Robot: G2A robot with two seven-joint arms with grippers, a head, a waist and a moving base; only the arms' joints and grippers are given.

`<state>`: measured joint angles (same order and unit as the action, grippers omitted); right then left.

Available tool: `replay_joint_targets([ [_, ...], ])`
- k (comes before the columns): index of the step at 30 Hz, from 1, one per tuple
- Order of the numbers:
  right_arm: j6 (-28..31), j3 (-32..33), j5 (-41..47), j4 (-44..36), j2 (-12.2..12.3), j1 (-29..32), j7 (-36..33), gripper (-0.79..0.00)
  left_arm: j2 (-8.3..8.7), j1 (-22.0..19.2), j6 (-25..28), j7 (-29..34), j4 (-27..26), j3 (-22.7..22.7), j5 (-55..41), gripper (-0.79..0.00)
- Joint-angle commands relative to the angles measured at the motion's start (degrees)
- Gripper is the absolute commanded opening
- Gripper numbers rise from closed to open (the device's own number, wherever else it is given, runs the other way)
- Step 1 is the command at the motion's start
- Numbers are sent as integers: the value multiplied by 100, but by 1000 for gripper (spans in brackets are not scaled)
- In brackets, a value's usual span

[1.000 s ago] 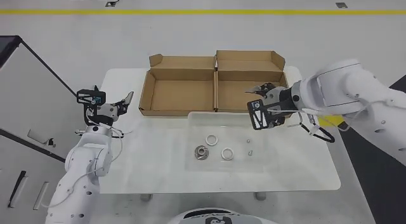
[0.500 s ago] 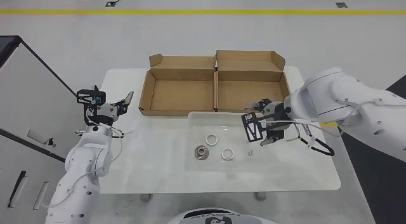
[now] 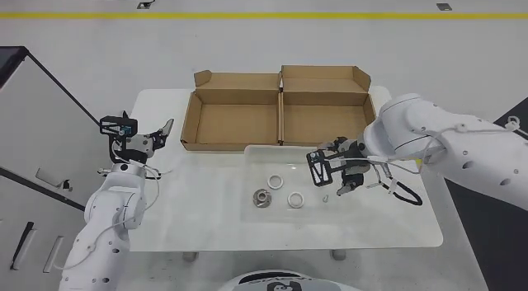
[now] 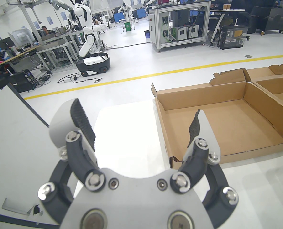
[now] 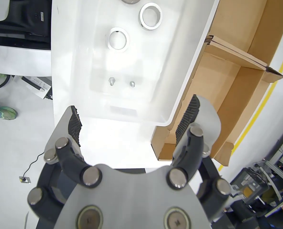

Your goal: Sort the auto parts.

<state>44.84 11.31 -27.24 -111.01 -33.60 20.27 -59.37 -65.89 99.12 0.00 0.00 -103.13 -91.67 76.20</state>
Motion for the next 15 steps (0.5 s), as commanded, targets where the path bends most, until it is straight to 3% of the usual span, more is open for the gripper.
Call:
replay_joint_targets([
  [1,-101,-12,70,67,-61,20,-45,0,0,0,0,0,0,0,0,0],
  [15,-726,-103,-262,305,-431,349,-133,0,0,0,0,0,0,0,0,0],
])
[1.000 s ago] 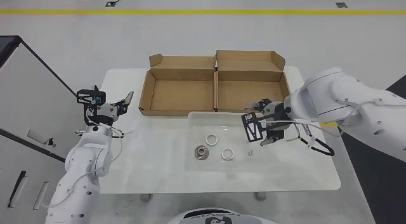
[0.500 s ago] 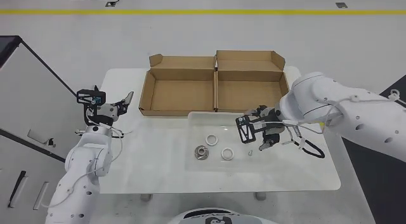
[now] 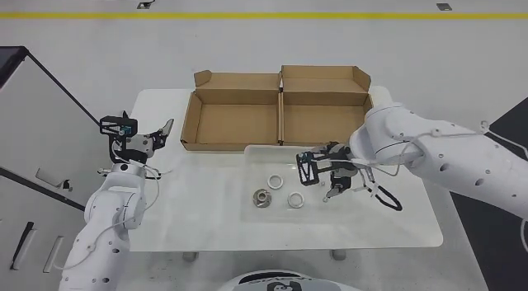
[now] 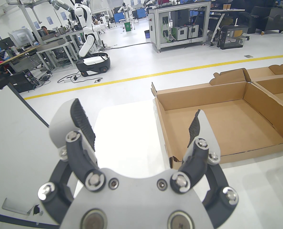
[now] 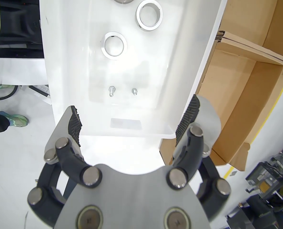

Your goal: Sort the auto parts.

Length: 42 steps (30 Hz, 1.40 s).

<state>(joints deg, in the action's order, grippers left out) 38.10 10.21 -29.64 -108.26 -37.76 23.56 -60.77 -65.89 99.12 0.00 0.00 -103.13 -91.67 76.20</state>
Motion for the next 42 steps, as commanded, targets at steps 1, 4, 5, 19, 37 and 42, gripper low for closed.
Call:
replay_joint_targets([
  [1,-99,8,-46,59,-31,47,12,0,0,0,0,0,0,0,0,0],
  [4,-179,13,-85,136,-76,127,9,0,0,0,0,0,0,0,0,0],
  [5,-197,11,-78,164,-86,158,-7,0,0,0,0,0,0,0,0,0],
  [19,-241,106,-121,267,-140,470,-119,-46,0,0,0,0,0,0,0,0],
  [37,-194,282,-379,265,-56,919,-166,-268,0,0,0,0,0,0,0,0],
  [42,-166,337,-420,319,-45,1023,-144,-259,0,0,0,0,0,0,0,0],
])
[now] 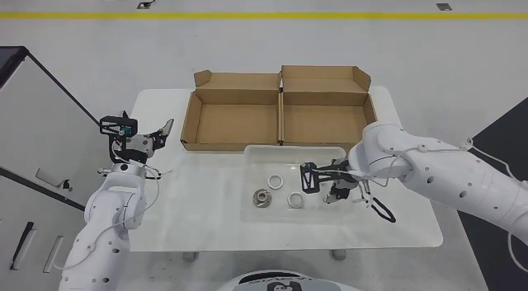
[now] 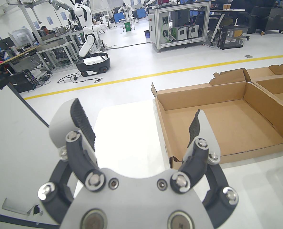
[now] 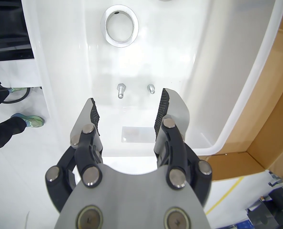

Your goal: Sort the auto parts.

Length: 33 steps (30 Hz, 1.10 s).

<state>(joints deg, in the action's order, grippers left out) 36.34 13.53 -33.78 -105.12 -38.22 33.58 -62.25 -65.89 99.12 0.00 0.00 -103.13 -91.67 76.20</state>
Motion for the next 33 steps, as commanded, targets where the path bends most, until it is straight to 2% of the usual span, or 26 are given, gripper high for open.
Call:
replay_joint_targets([
  [1,15,9,-22,14,2,48,1,-259,0,0,0,0,0,0,0,0],
  [4,51,14,-53,20,6,132,2,-277,0,0,0,0,0,0,0,0],
  [12,42,81,-110,24,17,309,37,-394,0,0,0,0,0,0,0,0],
  [33,95,274,-248,88,-28,595,32,-406,0,0,0,0,0,0,0,0],
])
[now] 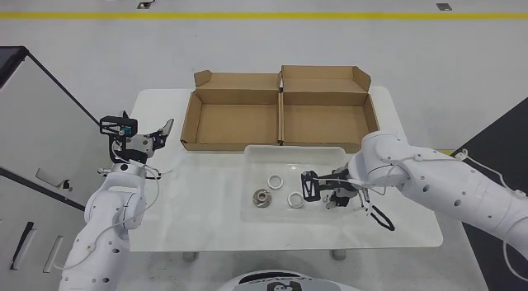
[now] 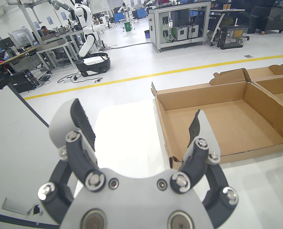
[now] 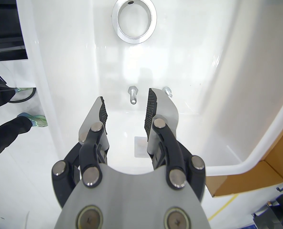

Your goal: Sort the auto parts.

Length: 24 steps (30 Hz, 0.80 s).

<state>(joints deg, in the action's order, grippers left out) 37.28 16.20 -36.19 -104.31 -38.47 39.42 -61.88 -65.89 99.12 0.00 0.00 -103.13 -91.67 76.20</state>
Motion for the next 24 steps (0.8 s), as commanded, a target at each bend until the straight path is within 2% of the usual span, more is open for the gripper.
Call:
replay_joint_targets([
  [1,-10,12,-18,23,-8,29,7,-406,0,0,0,0,0,0,0,0],
  [15,-47,95,-243,245,-102,214,133,-413,0,0,0,0,0,0,0,0],
  [24,5,162,-313,338,-152,300,163,-465,0,0,0,0,0,0,0,0],
])
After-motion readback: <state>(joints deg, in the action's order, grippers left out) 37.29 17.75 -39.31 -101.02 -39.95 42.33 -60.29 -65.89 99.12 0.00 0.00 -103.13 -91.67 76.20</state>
